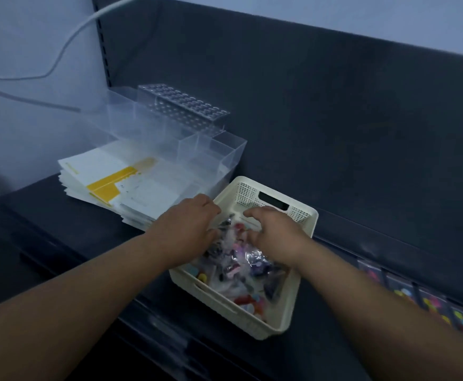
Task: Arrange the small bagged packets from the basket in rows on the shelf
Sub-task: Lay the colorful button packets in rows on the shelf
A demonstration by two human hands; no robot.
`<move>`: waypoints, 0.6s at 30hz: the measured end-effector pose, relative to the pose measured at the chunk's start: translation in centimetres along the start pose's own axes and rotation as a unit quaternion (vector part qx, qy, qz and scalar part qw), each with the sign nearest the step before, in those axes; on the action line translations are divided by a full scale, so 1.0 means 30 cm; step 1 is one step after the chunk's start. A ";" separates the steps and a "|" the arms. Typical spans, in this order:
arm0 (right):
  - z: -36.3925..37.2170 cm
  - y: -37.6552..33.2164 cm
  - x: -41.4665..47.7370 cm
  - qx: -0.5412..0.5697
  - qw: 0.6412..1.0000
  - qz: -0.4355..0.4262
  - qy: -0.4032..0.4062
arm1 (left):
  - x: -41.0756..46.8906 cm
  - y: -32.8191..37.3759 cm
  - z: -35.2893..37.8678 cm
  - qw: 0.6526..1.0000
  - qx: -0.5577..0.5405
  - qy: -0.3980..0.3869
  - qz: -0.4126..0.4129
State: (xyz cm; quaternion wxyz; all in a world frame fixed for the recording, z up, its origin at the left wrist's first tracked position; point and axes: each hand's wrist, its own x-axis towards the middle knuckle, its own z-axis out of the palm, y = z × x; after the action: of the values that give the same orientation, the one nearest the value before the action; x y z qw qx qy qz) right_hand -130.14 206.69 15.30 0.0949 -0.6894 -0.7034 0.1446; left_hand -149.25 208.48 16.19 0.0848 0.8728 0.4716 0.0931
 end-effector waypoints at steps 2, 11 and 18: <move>0.012 -0.011 0.051 0.006 1.000 0.024 -0.010 | 0.007 -0.018 0.008 1.000 -0.013 -0.001 0.010; 0.099 0.016 0.170 0.014 0.995 0.087 -0.053 | 0.009 -0.042 0.033 0.997 -0.059 0.022 0.036; 0.003 0.016 0.114 0.394 0.914 0.087 -0.038 | 0.022 -0.042 0.029 0.993 -0.053 0.076 0.068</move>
State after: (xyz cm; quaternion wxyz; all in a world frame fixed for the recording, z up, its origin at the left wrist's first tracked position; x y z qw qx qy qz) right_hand -129.83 210.11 14.83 0.3188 -0.6485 -0.5297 0.4441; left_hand -149.71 209.67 15.11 0.0881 0.8874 0.4109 0.1895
